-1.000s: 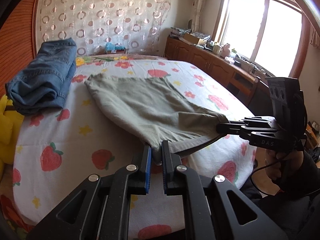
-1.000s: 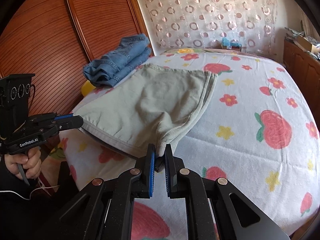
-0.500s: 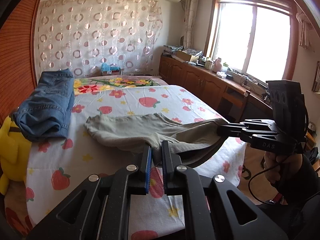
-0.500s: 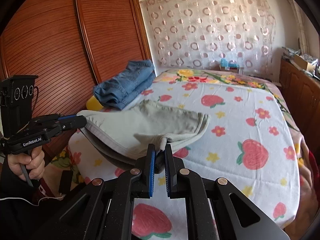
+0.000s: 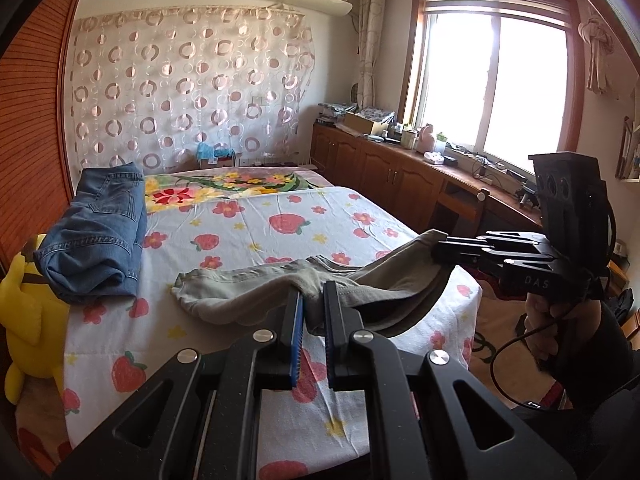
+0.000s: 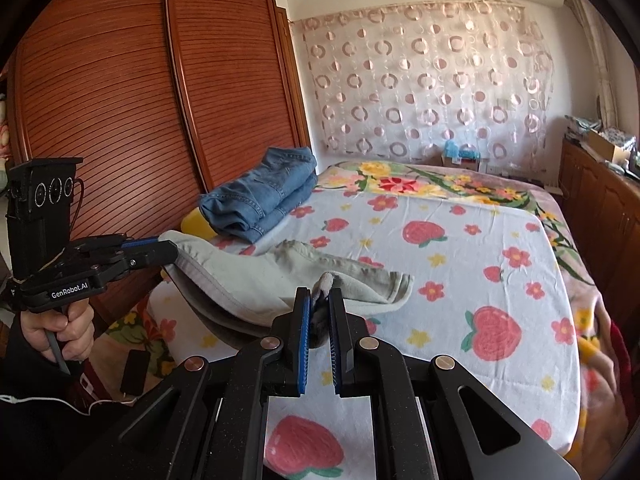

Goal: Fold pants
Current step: 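Carry the lifted edge over the shorts and lay it down with both tools, then open the left tool off the shorts while the right tool releases its edge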

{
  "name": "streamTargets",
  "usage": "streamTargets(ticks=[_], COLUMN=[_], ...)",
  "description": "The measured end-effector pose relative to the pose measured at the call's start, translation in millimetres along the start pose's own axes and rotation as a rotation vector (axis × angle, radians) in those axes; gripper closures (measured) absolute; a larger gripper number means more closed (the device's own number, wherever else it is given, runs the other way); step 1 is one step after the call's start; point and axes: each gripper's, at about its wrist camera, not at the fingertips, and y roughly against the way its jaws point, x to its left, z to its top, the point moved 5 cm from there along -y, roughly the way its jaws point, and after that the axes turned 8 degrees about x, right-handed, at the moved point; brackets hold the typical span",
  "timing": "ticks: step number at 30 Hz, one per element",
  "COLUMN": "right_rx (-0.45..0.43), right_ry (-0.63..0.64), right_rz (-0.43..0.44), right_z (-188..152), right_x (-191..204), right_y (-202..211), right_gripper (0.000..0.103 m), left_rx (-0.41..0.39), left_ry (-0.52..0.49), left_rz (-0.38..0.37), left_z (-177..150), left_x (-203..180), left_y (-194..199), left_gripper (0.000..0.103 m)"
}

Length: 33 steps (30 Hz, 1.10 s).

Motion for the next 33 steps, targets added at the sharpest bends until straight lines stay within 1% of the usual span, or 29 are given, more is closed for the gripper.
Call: streamTargets(ticks=[5, 10, 14, 19, 25, 28, 31, 33], right_rx=[0.009, 0.044, 0.059, 0.053, 0.022, 0.007, 0.007, 0.019], right_ry=[0.002, -0.014, -0.024, -0.011, -0.004, -0.007, -0.016, -0.018], right_rz=[0.001, 0.002, 0.002, -0.021, -0.053, -0.062, -0.067, -0.076], right_z=[1.3, 0.8, 5.1, 21.0, 45.3, 52.2, 55.1, 55.6], right_x=[-3.5, -11.2, -15.8, -20.3, -26.4, -30.6, -35.4, -36.5], right_y=[-10.7, -36.1, -55.6, -73.2, -87.6, -93.7, -102.9, -112.6], right_gripper=[0.094, 0.094, 0.094, 0.094, 0.094, 0.094, 0.094, 0.094], left_rx=[0.022, 0.064, 0.079, 0.061, 0.027, 0.011, 0.011, 0.027], left_ry=[0.022, 0.067, 0.089, 0.095, 0.079, 0.078, 0.072, 0.072], left_rz=[0.001, -0.003, 0.005, 0.02, 0.032, 0.036, 0.054, 0.065], left_z=[-4.3, -14.7, -15.8, -3.2, 19.1, 28.0, 32.3, 31.1], left_x=[5.1, 17.0, 26.3, 36.3, 41.6, 45.2, 49.2, 51.9], left_y=[-7.7, -25.1, -38.5, -47.3, -52.2, -54.2, -60.0, -66.5], left_gripper=[0.093, 0.093, 0.093, 0.093, 0.093, 0.093, 0.093, 0.093])
